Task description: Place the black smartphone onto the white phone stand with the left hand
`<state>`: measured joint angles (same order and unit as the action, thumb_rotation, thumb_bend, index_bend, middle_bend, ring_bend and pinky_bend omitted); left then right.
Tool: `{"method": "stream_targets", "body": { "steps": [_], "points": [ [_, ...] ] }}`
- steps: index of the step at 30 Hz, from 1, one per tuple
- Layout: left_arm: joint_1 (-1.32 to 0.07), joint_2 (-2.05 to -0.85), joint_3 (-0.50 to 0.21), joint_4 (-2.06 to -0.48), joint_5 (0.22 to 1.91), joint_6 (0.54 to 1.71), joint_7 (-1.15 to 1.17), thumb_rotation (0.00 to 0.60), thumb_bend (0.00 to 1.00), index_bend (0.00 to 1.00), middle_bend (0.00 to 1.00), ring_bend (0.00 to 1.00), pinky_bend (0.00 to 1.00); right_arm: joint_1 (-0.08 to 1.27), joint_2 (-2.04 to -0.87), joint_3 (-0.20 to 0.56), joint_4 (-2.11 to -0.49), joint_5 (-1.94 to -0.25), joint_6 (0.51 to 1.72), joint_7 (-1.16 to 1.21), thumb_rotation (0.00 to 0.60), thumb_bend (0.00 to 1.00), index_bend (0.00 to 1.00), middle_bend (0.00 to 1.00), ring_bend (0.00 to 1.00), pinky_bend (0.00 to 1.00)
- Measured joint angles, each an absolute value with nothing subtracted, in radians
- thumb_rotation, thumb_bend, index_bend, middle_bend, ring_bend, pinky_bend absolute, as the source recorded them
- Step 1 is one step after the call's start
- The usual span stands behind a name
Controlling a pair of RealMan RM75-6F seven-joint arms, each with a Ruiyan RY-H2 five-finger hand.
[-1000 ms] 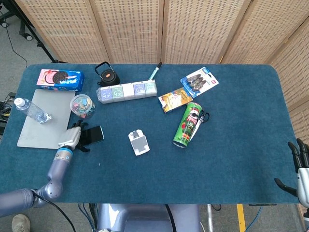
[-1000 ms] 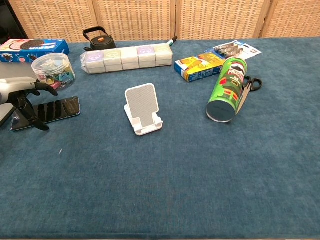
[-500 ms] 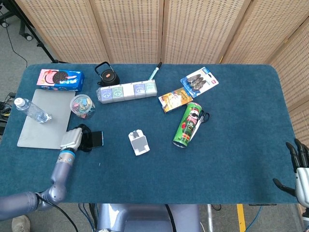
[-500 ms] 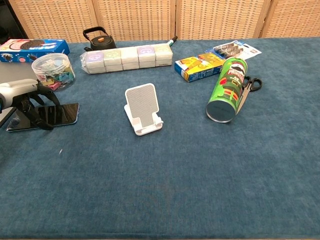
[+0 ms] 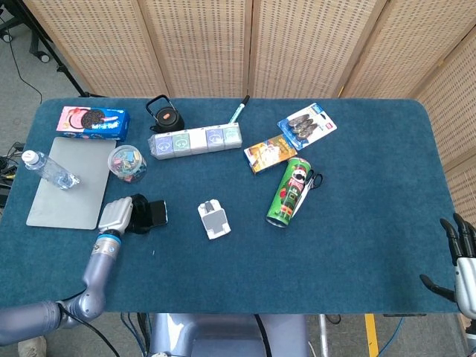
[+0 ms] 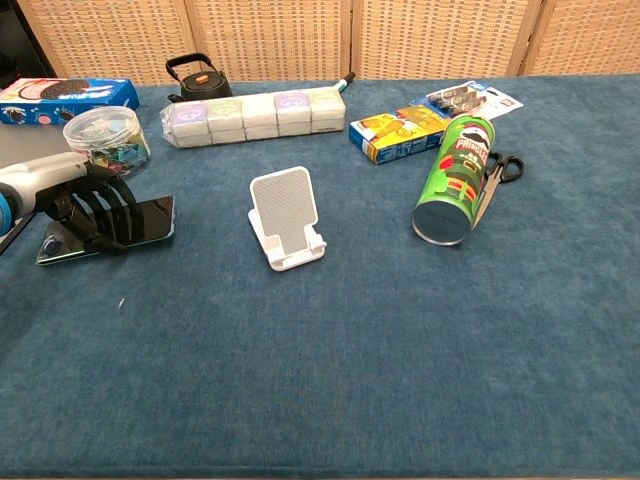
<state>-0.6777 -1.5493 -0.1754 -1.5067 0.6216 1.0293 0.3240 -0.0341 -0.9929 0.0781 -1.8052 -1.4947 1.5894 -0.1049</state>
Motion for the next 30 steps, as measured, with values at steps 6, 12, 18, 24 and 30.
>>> {"method": "stream_targets", "body": {
  "steps": [6, 12, 18, 24, 30],
  "points": [
    [-0.665, -1.529, -0.180, -1.564, 0.687, 1.056, 0.319, 0.600, 0.39, 0.62, 0.42, 0.39, 0.53, -0.035, -0.990, 0.078, -1.806, -1.495, 1.592, -0.100, 0.600, 0.00, 0.00, 0.00, 0.00, 0.00],
    [-0.660, -1.521, -0.175, -1.581, 0.777, 1.105, 0.330, 0.600, 0.38, 0.63, 0.43, 0.39, 0.53, -0.037, -0.986, 0.077, -1.805, -1.496, 1.594, -0.088, 0.600, 0.00, 0.00, 0.00, 0.00, 0.00],
    [-0.654, -1.522, -0.157, -1.554, 1.015, 1.224, 0.338, 0.600, 0.37, 0.63, 0.43, 0.39, 0.53, -0.037, -0.983, 0.075, -1.807, -1.501, 1.594, -0.082, 0.600, 0.00, 0.00, 0.00, 0.00, 0.00],
    [-0.678, -1.497, -0.122, -1.491, 1.348, 1.322, 0.368, 0.600, 0.34, 0.64, 0.43, 0.39, 0.53, -0.038, -0.979, 0.075, -1.811, -1.503, 1.597, -0.077, 0.600, 0.00, 0.00, 0.00, 0.00, 0.00],
    [-0.752, -1.442, -0.085, -1.458, 1.590, 1.327, 0.496, 0.600, 0.31, 0.64, 0.43, 0.39, 0.53, -0.039, -0.978, 0.074, -1.816, -1.506, 1.599, -0.077, 0.600, 0.00, 0.00, 0.00, 0.00, 0.00]
  ]
}}
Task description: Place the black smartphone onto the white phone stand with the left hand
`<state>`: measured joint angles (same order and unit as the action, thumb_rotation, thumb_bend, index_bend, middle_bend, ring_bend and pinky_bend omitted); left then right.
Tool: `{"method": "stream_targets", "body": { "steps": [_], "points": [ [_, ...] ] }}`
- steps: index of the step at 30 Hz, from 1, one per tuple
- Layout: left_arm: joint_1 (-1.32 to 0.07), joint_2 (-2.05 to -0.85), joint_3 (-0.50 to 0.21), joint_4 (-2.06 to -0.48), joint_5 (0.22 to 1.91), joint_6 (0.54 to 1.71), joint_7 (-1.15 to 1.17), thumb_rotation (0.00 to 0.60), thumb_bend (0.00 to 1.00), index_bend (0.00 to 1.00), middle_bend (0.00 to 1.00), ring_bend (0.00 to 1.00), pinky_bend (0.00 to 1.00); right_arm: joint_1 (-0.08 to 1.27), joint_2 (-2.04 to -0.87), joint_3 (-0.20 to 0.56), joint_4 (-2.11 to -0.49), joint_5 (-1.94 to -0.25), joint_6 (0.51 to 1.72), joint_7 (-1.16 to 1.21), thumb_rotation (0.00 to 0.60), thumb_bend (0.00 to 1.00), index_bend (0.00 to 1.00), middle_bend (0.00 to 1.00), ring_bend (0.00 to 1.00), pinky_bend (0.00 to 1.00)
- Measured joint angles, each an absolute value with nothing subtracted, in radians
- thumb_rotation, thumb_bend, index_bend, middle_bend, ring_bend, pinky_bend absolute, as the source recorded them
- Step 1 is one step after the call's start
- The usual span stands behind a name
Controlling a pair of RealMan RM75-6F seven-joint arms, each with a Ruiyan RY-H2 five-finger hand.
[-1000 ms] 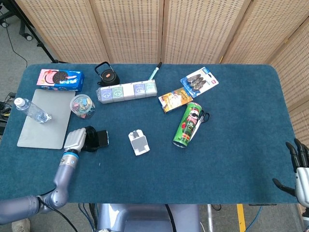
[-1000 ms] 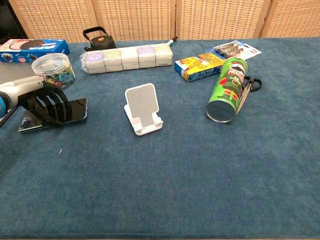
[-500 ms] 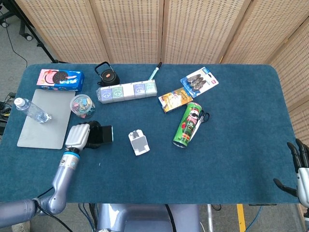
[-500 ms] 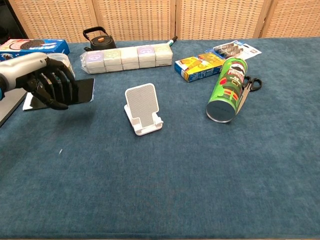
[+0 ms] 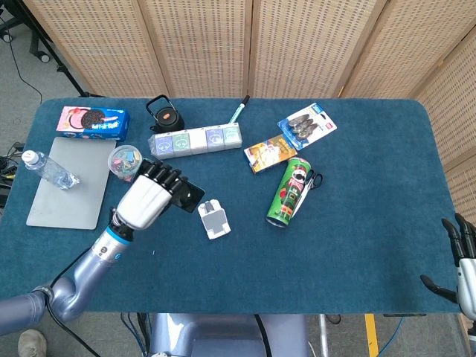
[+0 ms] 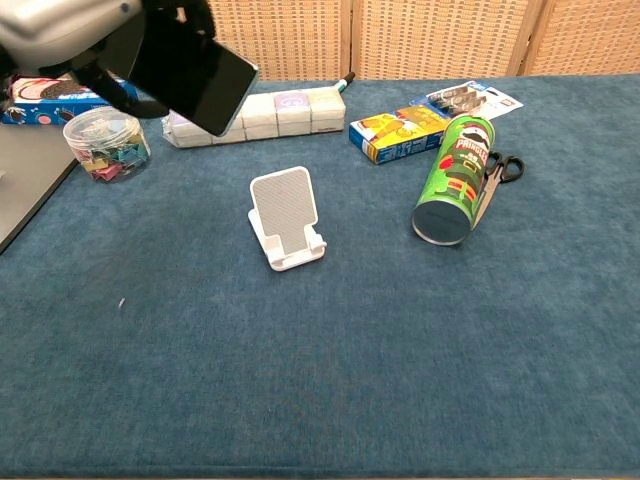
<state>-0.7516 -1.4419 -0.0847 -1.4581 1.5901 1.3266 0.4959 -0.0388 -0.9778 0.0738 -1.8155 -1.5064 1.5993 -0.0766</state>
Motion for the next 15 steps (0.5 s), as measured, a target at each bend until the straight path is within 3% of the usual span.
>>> {"method": "stream_targets", "body": {
  "steps": [9, 15],
  "points": [
    [-0.852, -1.380, -0.063, -1.489, 1.692, 1.166, 0.742, 0.600, 0.31, 0.64, 0.43, 0.39, 0.53, -0.038, -0.974, 0.071, -1.817, -1.508, 1.594, -0.066, 0.600, 0.00, 0.00, 0.00, 0.00, 0.00],
    [-0.896, -1.379, -0.068, -1.578, 1.675, 1.030, 0.881, 0.600, 0.31, 0.64, 0.43, 0.39, 0.53, -0.041, -0.967, 0.069, -1.817, -1.514, 1.598, -0.051, 0.600, 0.00, 0.00, 0.00, 0.00, 0.00]
  ]
}}
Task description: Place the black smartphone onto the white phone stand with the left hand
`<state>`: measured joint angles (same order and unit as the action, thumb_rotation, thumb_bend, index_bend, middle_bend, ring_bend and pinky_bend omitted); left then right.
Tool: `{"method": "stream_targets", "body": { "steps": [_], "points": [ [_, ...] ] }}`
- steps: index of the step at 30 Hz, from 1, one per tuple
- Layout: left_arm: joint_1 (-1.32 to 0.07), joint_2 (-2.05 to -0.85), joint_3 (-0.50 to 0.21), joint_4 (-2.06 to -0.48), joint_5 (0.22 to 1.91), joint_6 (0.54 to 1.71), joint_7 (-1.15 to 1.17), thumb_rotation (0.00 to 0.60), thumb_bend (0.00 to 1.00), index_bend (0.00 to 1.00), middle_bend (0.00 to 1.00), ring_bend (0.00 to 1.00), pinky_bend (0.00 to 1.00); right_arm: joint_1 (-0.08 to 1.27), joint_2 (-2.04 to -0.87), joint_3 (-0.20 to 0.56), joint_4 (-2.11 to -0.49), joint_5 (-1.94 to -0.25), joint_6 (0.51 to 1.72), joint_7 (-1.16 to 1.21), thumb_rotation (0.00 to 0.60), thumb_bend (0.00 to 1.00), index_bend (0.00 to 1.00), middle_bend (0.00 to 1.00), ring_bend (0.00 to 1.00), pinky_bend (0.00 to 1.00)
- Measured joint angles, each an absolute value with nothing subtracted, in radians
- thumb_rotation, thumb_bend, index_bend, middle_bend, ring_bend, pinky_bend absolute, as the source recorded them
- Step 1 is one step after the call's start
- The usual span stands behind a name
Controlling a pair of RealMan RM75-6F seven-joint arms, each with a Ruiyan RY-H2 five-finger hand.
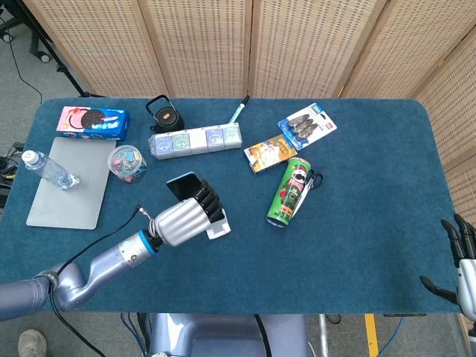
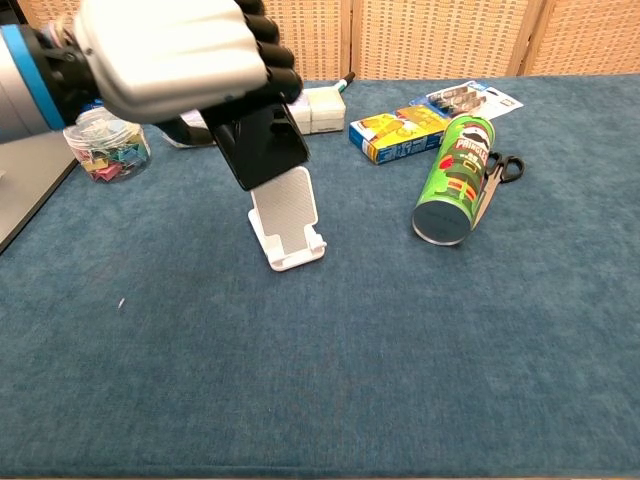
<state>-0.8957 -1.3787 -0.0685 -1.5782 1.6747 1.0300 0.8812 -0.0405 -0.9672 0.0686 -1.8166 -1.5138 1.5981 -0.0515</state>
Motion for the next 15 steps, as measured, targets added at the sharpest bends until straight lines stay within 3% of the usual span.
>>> {"method": "stream_targets", "body": {
  "steps": [15],
  "points": [
    [-0.941, -1.406, -0.120, -1.692, 1.358, 0.851, 1.164, 0.600, 0.31, 0.64, 0.43, 0.39, 0.53, -0.041, -0.959, 0.065, -1.809, -1.512, 1.593, -0.029, 0.600, 0.00, 0.00, 0.00, 0.00, 0.00]
  ]
}}
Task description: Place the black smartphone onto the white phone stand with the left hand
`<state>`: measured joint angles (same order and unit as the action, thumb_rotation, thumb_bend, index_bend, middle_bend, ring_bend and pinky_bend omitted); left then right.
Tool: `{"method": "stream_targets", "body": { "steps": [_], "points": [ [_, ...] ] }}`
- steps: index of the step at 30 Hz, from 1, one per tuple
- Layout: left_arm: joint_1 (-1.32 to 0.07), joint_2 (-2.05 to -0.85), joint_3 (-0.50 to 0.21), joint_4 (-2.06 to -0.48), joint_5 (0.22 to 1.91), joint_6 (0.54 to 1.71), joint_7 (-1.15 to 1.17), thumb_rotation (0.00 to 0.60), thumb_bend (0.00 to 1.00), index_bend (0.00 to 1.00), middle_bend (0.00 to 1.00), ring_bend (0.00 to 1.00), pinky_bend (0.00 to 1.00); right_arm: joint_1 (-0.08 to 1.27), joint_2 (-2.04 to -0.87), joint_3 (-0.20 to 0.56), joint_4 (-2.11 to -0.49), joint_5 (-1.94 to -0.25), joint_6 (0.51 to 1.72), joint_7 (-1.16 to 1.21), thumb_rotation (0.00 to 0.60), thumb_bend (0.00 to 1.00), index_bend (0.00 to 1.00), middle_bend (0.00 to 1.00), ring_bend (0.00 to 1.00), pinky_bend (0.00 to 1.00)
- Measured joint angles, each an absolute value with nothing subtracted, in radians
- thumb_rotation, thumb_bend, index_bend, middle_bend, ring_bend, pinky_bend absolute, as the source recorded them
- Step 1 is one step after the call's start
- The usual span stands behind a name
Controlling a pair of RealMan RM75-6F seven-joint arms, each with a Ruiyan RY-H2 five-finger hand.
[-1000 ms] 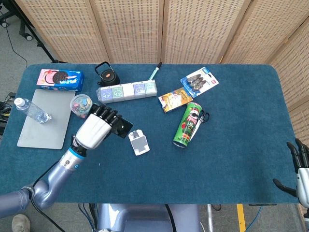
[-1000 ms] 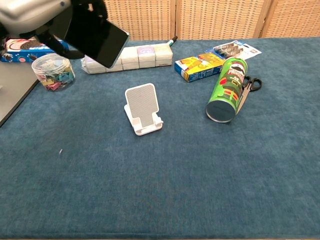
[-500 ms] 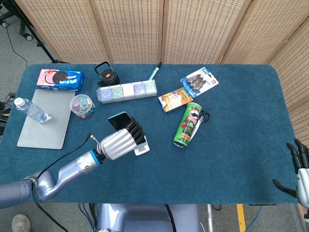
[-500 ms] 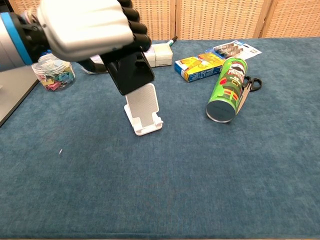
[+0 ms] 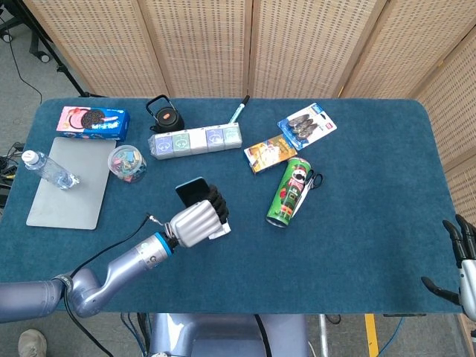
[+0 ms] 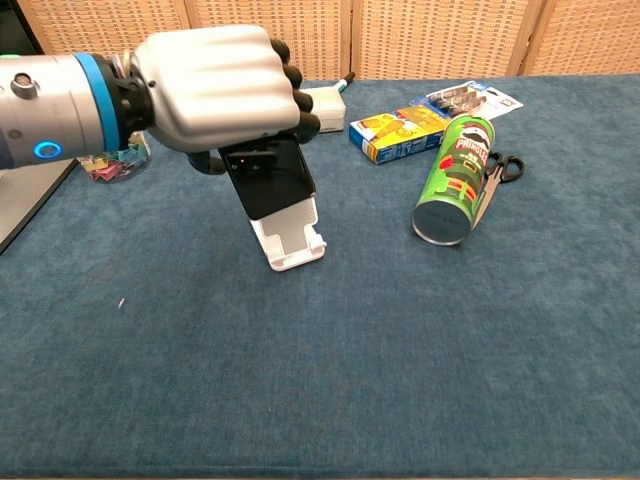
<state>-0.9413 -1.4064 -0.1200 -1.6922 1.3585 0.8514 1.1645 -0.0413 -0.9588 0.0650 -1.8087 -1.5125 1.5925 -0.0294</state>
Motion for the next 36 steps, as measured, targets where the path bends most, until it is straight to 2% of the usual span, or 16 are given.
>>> {"method": "stream_targets", "body": {
  "steps": [8, 16, 27, 36],
  "points": [
    [-1.006, -1.451, -0.121, -1.735, 1.178, 0.835, 1.388, 0.600, 0.32, 0.64, 0.43, 0.39, 0.53, -0.041, -0.955, 0.062, -1.802, -1.514, 1.589, -0.014, 0.600, 0.00, 0.00, 0.00, 0.00, 0.00],
    [-1.091, -1.504, -0.082, -1.760, 0.967, 0.908, 1.577, 0.600, 0.32, 0.64, 0.43, 0.39, 0.53, -0.046, -0.944, 0.060, -1.792, -1.517, 1.595, 0.014, 0.600, 0.00, 0.00, 0.00, 0.00, 0.00],
    [-1.147, -1.531, -0.008, -1.724, 0.952, 0.940, 1.577, 0.600, 0.33, 0.64, 0.43, 0.39, 0.53, -0.045, -0.946, 0.060, -1.795, -1.517, 1.592, 0.006, 0.600, 0.00, 0.00, 0.00, 0.00, 0.00],
    [-1.165, -1.561, 0.022, -1.686, 0.956, 0.964, 1.556, 0.600, 0.33, 0.64, 0.43, 0.39, 0.53, -0.046, -0.944, 0.061, -1.796, -1.515, 1.594, 0.009, 0.600, 0.00, 0.00, 0.00, 0.00, 0.00]
  ]
}}
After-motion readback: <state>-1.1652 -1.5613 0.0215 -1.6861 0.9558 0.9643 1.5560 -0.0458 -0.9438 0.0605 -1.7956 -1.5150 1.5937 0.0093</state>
